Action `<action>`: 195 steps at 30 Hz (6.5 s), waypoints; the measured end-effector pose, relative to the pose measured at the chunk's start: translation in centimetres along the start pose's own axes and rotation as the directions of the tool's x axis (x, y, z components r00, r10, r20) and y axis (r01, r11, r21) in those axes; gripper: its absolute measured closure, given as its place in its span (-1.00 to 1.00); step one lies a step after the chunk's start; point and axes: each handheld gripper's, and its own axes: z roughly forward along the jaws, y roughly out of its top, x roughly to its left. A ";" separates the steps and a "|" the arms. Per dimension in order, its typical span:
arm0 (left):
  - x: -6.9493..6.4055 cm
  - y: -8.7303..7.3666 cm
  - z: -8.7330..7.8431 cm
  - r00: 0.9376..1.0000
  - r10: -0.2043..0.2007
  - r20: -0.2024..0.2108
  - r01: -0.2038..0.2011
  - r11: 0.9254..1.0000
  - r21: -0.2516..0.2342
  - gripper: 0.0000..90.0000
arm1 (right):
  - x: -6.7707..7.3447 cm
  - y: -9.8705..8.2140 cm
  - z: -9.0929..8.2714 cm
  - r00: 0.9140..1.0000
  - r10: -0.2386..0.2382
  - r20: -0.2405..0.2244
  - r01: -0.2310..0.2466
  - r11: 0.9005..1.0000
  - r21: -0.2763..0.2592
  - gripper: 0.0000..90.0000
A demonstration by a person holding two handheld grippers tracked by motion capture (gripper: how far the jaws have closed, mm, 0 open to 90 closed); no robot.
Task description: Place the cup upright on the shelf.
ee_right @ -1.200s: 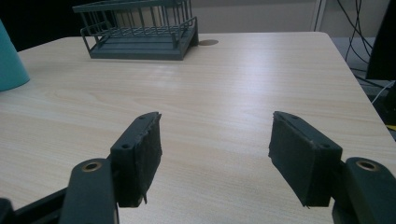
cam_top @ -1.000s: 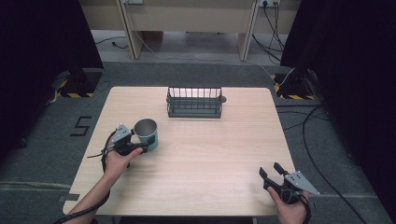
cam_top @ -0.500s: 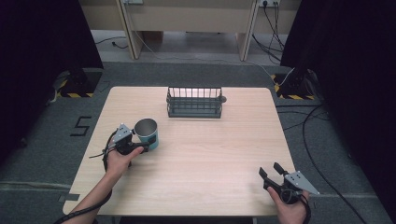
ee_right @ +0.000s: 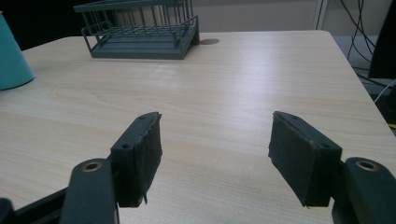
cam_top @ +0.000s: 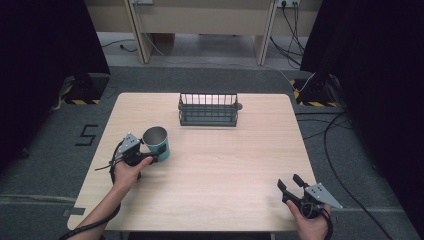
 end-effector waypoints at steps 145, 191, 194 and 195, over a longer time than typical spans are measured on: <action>-3.8 13.8 12.7 0.993 0.108 0.046 -0.103 0.989 -0.106 -0.66 | -0.5 0.0 -0.1 0.999 0.036 -0.014 -0.036 0.999 -0.010 -0.22; -3.4 14.4 17.4 0.995 0.098 0.002 -0.097 0.993 -0.063 -0.66 | -0.5 0.0 -0.1 0.998 0.052 -0.018 -0.052 0.999 -0.008 -0.23; -3.4 14.4 17.6 0.996 0.094 -0.001 -0.094 0.994 -0.063 -0.66 | -0.5 0.0 -0.1 0.998 0.053 -0.019 -0.053 0.999 -0.009 -0.23; -3.4 14.4 17.7 0.996 0.094 -0.003 -0.094 0.994 -0.062 -0.66 | -0.5 0.0 -0.1 0.998 0.054 -0.019 -0.054 0.998 -0.009 -0.23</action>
